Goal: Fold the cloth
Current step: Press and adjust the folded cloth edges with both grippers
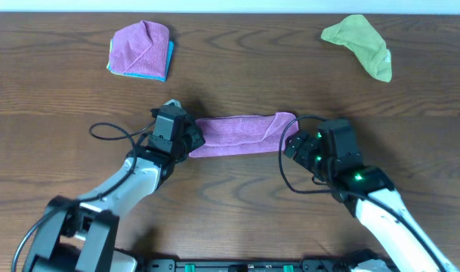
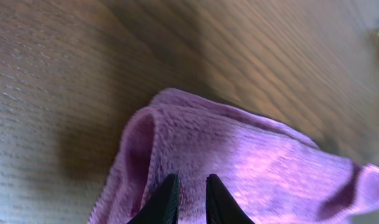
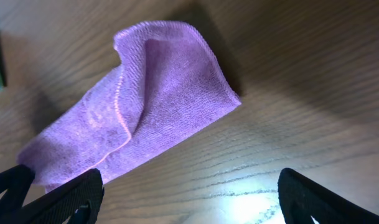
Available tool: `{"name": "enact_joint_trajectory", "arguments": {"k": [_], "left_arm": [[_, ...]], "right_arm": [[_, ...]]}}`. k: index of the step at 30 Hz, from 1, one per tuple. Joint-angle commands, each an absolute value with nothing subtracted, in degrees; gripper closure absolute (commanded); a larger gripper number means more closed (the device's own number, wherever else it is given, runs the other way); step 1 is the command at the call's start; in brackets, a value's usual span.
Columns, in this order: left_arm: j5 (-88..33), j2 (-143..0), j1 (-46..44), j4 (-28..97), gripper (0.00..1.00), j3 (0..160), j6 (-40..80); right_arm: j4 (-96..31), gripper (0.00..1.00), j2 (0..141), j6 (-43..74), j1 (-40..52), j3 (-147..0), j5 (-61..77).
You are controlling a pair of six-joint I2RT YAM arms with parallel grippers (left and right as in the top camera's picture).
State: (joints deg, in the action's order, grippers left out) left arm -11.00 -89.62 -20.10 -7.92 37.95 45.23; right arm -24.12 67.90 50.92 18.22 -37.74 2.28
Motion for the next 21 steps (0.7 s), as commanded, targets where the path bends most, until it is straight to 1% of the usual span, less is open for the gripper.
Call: {"name": "enact_joint_trajectory", "arguments": {"k": [1,6,12,21], "left_arm": [[-8.6,-92.1,-20.3,-8.9,0.84,38.8,45.5],[-9.0,-94.3,-20.3,-9.3,0.85,38.8,46.4],[-8.9,-94.4,-20.3,-9.3,0.85,38.8,46.3],[-8.8,-94.4,-20.3,-9.2,0.86,38.8,46.3]], "right_arm": [[-22.2,0.1,71.0,51.8,17.8,-37.2,3.3],[-18.1,0.11,76.6,51.4,17.8,-37.2,3.3],[-16.5,0.1,81.1,51.4,17.5,-37.2,3.2],[-11.0,0.1,85.2,51.4,16.3,-36.7,3.3]]}}
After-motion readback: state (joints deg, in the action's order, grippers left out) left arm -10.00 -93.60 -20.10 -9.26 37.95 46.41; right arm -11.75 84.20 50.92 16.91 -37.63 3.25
